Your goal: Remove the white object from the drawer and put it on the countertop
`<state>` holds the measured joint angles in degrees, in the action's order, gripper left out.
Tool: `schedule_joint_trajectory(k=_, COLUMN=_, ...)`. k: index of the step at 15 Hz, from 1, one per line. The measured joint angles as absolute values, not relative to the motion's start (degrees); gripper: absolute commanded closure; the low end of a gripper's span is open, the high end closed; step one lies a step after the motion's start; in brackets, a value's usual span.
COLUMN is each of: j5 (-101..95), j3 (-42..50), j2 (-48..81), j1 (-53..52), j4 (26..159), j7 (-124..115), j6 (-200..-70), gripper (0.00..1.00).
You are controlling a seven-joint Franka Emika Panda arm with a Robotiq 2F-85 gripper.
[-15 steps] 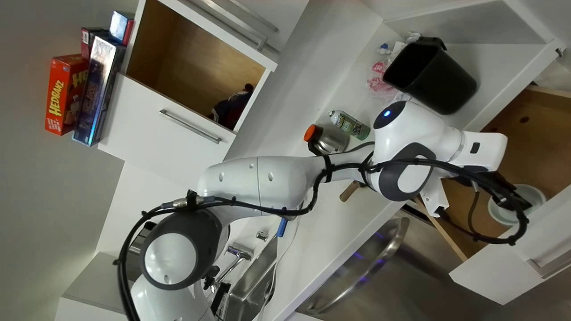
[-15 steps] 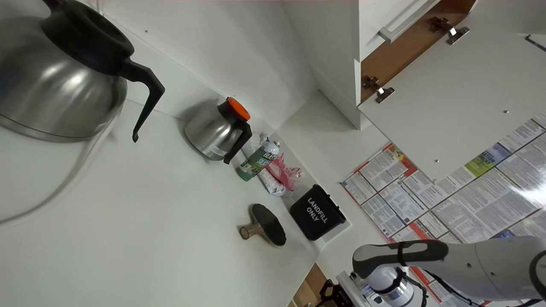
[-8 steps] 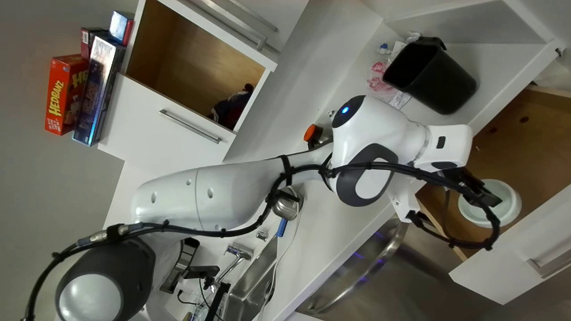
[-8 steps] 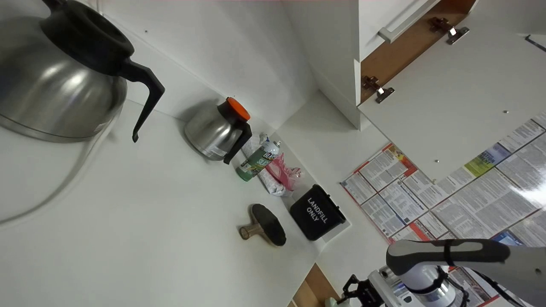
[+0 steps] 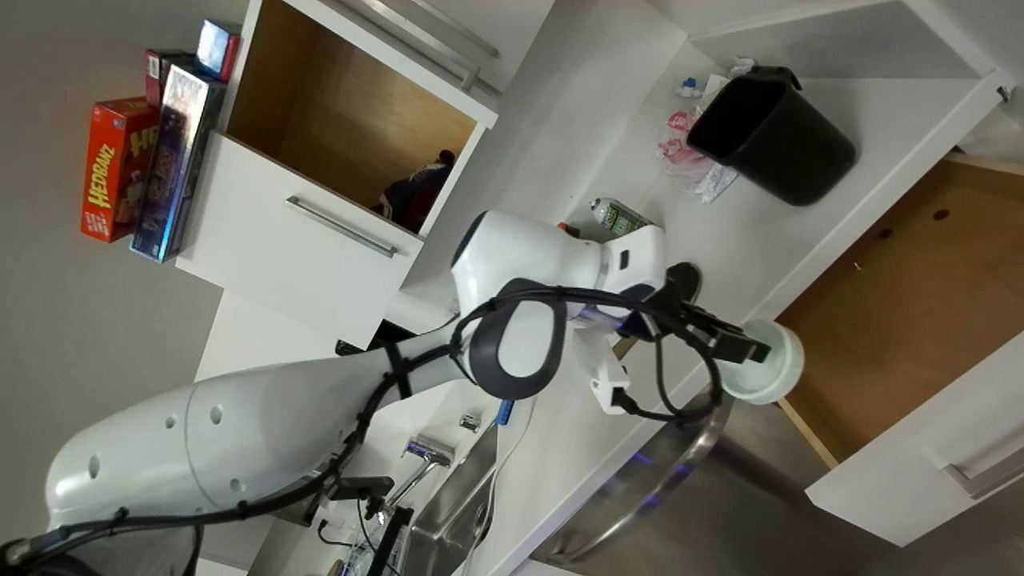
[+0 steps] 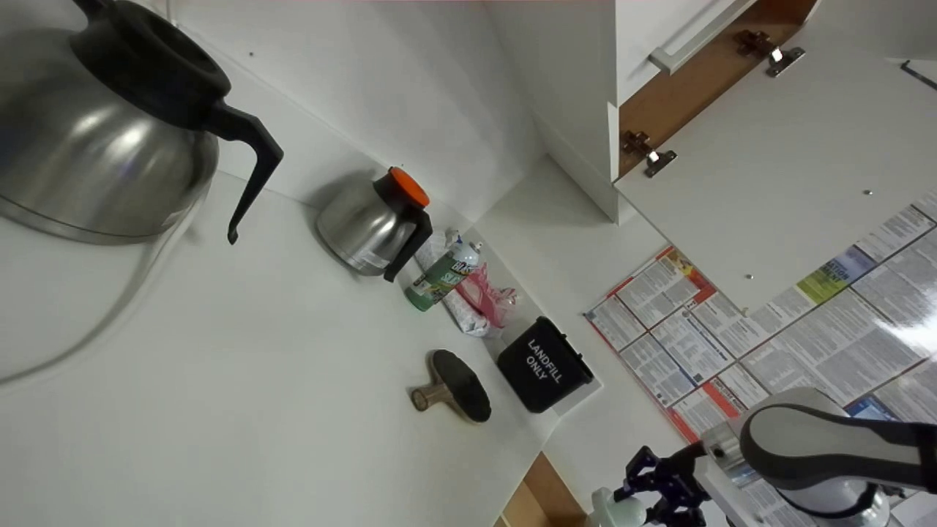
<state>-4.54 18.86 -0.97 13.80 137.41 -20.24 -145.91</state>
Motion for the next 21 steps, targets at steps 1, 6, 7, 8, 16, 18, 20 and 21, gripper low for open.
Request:
schedule_joint_trajectory(k=1, j5=-6.84, j3=17.46, j2=-3.67, j1=13.24, j4=139.13, j7=-20.74, j6=-145.86, gripper=0.77)
schedule_joint_trajectory(k=6, j5=-13.33, j3=6.4, j2=-13.44, j1=11.04, j4=146.79, j7=-23.67, j6=-145.79, gripper=0.77)
schedule_joint_trajectory(k=7, j5=-13.34, j3=3.98, j2=-14.71, j1=10.19, j4=148.14, j7=-23.92, j6=-145.79, gripper=0.77)
schedule_joint_trajectory(k=8, j5=-13.28, j3=1.85, j2=-15.71, j1=9.21, j4=149.33, j7=-24.0, j6=-145.79, gripper=0.77)
schedule_joint_trajectory(k=16, j5=-12.95, j3=-11.46, j2=-18.64, j1=-0.74, j4=153.79, j7=-23.97, j6=-146.81, gripper=0.77)
schedule_joint_trajectory(k=18, j5=-13.08, j3=-13.85, j2=-18.28, j1=-2.53, j4=153.79, j7=-23.94, j6=-148.72, gripper=0.77)
schedule_joint_trajectory(k=20, j5=-13.86, j3=-16.08, j2=-17.31, j1=-3.43, j4=153.78, j7=-23.93, j6=-152.09, gripper=0.77)
schedule_joint_trajectory(k=21, j5=-14.75, j3=-17.11, j2=-16.6, j1=-3.53, j4=153.76, j7=-23.95, j6=-153.89, gripper=0.77)
